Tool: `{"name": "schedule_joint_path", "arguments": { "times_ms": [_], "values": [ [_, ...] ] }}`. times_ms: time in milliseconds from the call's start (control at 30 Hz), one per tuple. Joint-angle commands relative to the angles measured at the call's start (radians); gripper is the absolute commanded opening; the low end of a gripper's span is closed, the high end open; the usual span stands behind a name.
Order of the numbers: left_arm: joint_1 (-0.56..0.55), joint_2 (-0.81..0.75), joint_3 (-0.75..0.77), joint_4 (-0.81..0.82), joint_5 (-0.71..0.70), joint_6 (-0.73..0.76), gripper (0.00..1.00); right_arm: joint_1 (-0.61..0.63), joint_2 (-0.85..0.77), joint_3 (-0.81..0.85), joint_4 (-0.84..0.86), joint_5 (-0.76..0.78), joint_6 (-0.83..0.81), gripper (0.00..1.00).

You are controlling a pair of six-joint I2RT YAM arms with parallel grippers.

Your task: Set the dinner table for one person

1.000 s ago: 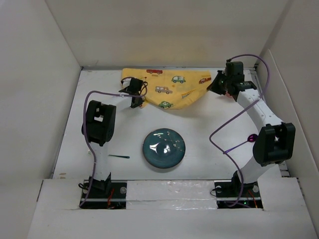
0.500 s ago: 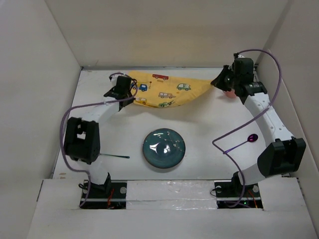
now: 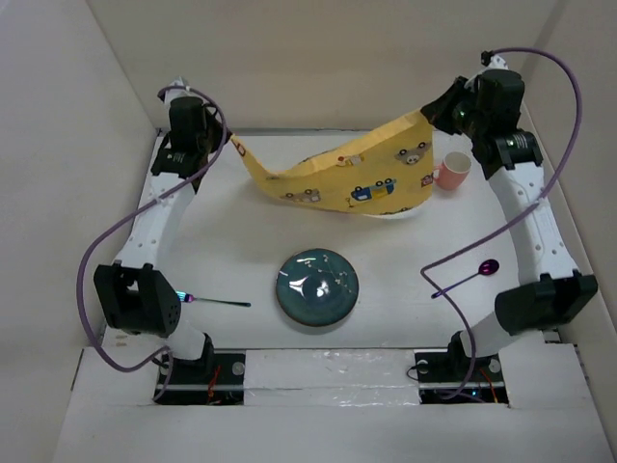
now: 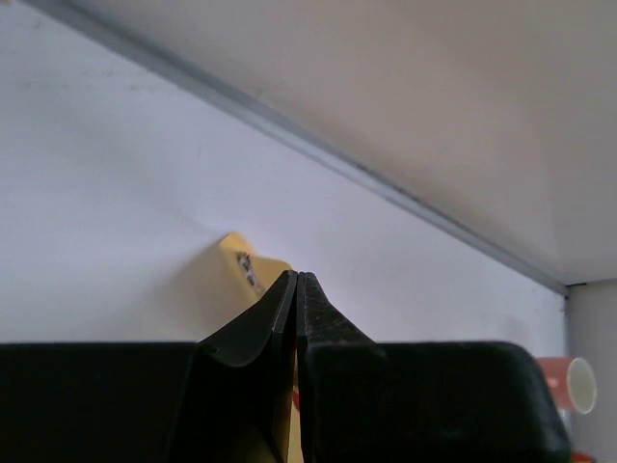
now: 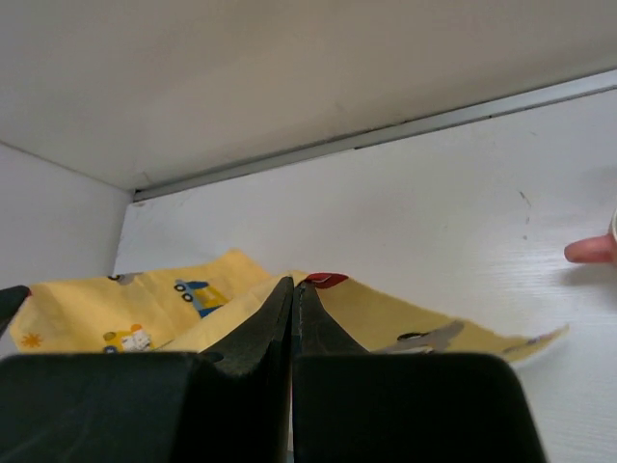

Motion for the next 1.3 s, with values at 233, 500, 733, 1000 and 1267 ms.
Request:
{"name": "schedule_joint_path", "arguments": {
  "times_ms": [233, 500, 733, 1000, 1267],
  "values": [
    [0.128, 0.262, 0.606, 0.027, 0.257, -0.185, 0.0, -0.045, 0.412, 0.693, -0.091, -0.093, 0.069, 0.0],
    [0.221, 0.118, 0.387, 0.148, 0.337, -0.233, 0.0, -0.068, 0.302, 0.427, 0.023, -0.173, 0.09, 0.0],
    [0.25, -0.041, -0.218, 0.229, 0.369, -0.198, 0.0, -0.077, 0.141, -0.238, 0.19, -0.191, 0.083, 0.0],
    [0.25, 0.0, -0.497, 0.255, 0.306, -0.11, 0.0, -0.077, 0.216, -0.453, 0.19, -0.17, 0.052, 0.0],
    [0.25, 0.011, -0.615, 0.234, 0.262, -0.057, 0.0, -0.077, 0.179, -0.606, 0.182, -0.139, 0.044, 0.0]
  ]
}}
